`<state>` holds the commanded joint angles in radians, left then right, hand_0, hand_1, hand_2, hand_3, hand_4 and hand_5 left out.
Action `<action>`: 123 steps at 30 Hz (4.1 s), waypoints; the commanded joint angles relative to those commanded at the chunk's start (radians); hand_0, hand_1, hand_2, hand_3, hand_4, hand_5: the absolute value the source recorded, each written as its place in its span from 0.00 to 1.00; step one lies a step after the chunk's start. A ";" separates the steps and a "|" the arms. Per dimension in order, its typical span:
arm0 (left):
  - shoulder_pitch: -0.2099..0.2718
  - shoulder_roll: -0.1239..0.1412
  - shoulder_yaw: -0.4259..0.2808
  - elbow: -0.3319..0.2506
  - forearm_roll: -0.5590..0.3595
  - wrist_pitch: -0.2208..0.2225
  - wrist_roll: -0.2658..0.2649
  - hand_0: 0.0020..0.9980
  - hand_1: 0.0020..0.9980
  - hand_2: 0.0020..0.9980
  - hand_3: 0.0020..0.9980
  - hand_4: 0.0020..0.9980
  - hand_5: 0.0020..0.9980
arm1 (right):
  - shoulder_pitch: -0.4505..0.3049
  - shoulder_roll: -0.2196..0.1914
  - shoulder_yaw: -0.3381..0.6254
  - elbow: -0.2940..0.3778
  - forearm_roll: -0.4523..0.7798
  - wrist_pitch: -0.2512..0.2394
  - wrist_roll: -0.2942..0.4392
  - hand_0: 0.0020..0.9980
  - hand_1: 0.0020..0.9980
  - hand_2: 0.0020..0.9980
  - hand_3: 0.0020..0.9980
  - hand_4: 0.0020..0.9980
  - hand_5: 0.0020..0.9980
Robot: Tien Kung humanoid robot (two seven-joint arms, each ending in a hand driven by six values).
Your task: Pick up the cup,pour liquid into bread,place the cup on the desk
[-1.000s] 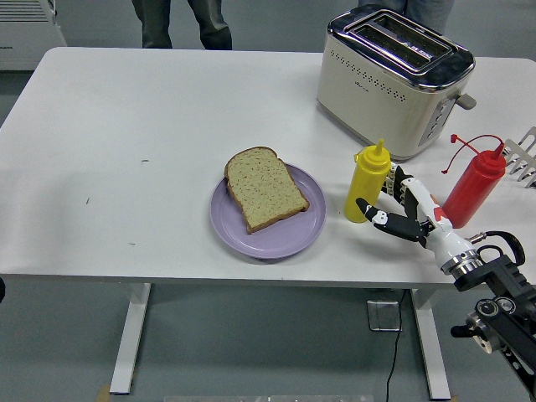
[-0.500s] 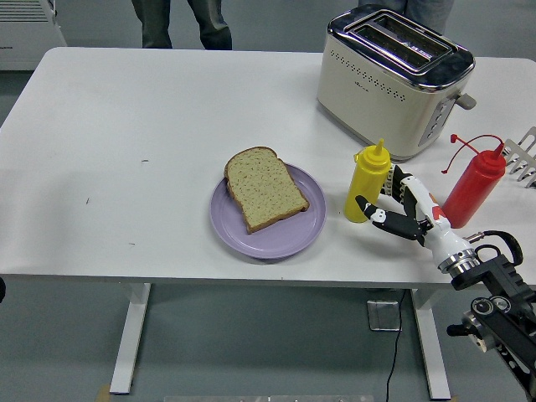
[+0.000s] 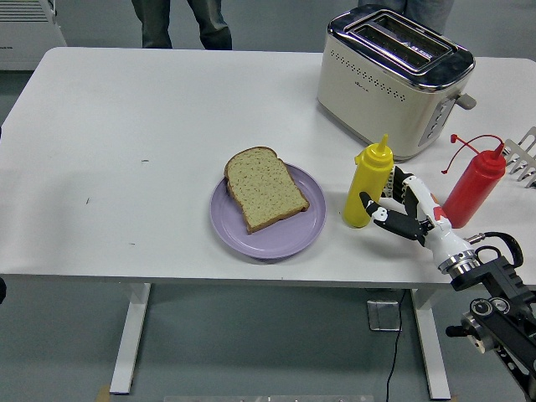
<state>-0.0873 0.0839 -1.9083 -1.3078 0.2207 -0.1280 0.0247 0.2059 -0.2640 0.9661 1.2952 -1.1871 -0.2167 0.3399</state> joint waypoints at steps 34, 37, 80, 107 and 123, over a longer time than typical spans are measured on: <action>-0.003 0.000 -0.009 -0.001 0.001 0.000 0.000 0.83 0.82 0.86 0.82 0.66 1.00 | 0.002 -0.072 0.057 0.327 -0.035 -0.027 -0.038 0.50 0.58 0.59 0.68 0.55 0.07; -0.005 0.001 -0.011 -0.001 0.001 0.000 0.000 0.83 0.82 0.86 0.82 0.66 1.00 | 0.027 -0.098 0.065 0.373 -0.044 -0.030 -0.054 0.49 0.57 0.58 0.68 0.54 0.07; 0.005 0.005 -0.012 0.001 -0.002 0.000 -0.002 0.83 0.82 0.86 0.82 0.66 1.00 | 0.760 -0.290 -0.273 0.192 -1.082 -0.140 -0.268 0.53 0.58 0.58 0.68 0.54 0.07; 0.003 0.006 -0.025 0.003 -0.004 -0.001 -0.001 0.83 0.82 0.86 0.82 0.66 1.00 | 1.131 -0.427 -0.850 0.165 -1.082 -0.102 -0.530 0.55 0.58 0.57 0.68 0.53 0.08; 0.000 0.010 -0.028 0.000 -0.003 -0.001 -0.001 0.83 0.82 0.86 0.82 0.66 1.00 | 1.089 -0.484 -0.752 0.253 -1.082 -0.093 -0.555 0.55 0.59 0.57 0.68 0.53 0.08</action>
<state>-0.0869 0.0943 -1.9363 -1.3077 0.2175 -0.1291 0.0236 1.2954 -0.7480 0.2137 1.5485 -2.2689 -0.3101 -0.2153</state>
